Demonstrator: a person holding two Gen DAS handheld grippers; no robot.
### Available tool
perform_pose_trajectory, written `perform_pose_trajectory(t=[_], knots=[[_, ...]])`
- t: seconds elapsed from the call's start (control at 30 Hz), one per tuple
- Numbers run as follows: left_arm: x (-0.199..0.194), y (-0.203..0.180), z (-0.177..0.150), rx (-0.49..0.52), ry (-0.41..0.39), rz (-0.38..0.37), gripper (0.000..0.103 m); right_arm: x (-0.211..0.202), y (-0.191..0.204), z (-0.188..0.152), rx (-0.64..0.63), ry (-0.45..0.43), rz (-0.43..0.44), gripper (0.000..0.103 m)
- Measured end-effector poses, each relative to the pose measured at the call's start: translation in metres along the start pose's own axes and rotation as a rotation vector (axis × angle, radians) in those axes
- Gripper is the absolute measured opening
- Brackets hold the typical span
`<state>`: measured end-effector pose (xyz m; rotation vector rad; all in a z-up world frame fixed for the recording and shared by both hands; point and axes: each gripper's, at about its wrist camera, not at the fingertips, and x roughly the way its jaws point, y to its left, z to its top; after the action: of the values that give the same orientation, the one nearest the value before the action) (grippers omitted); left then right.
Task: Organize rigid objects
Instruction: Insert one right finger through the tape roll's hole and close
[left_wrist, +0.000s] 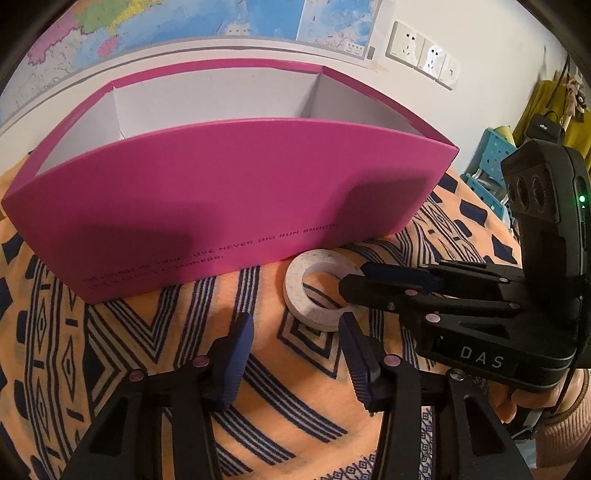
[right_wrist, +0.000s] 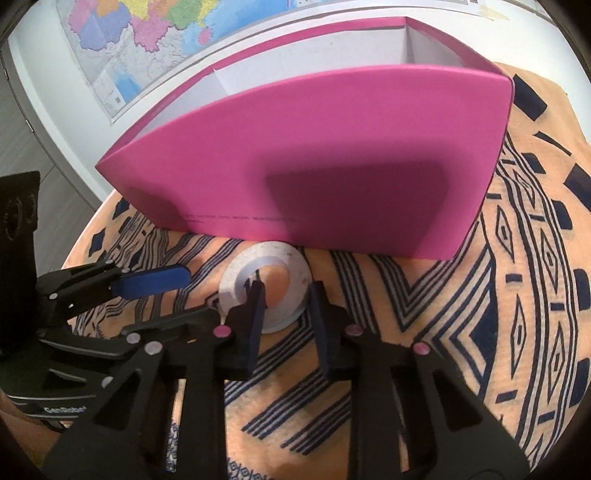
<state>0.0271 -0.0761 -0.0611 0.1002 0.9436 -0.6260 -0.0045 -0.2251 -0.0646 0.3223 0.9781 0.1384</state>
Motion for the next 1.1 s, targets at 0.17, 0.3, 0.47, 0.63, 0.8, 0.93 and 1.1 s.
perform_pose_trajectory(t=[0.17,0.3,0.47,0.63,0.8,0.93,1.1], knots=[[0.002,0.000,-0.002,-0.001,0.010,-0.018,0.048,-0.003,-0.003,-0.001,0.008,-0.012,0.004,0.021],[0.001,0.000,-0.002,-0.006,0.011,-0.039,0.048,-0.008,-0.007,-0.003,0.026,-0.022,0.019,0.016],[0.005,0.000,-0.002,-0.007,0.021,-0.045,0.048,-0.009,-0.006,-0.005,0.022,-0.009,0.011,0.014],[0.008,-0.003,-0.002,-0.004,0.025,-0.040,0.048,-0.005,-0.006,-0.002,0.032,0.002,0.006,0.023],[0.008,-0.001,-0.002,-0.010,0.028,-0.041,0.046,0.002,0.002,0.001,-0.002,0.011,-0.024,0.024],[0.009,-0.002,-0.002,-0.006,0.027,-0.040,0.045,0.004,0.004,0.002,-0.032,0.010,-0.048,0.023],[0.008,-0.001,-0.002,-0.009,0.033,-0.057,0.045,0.003,0.005,0.002,-0.041,0.001,-0.058,0.018]])
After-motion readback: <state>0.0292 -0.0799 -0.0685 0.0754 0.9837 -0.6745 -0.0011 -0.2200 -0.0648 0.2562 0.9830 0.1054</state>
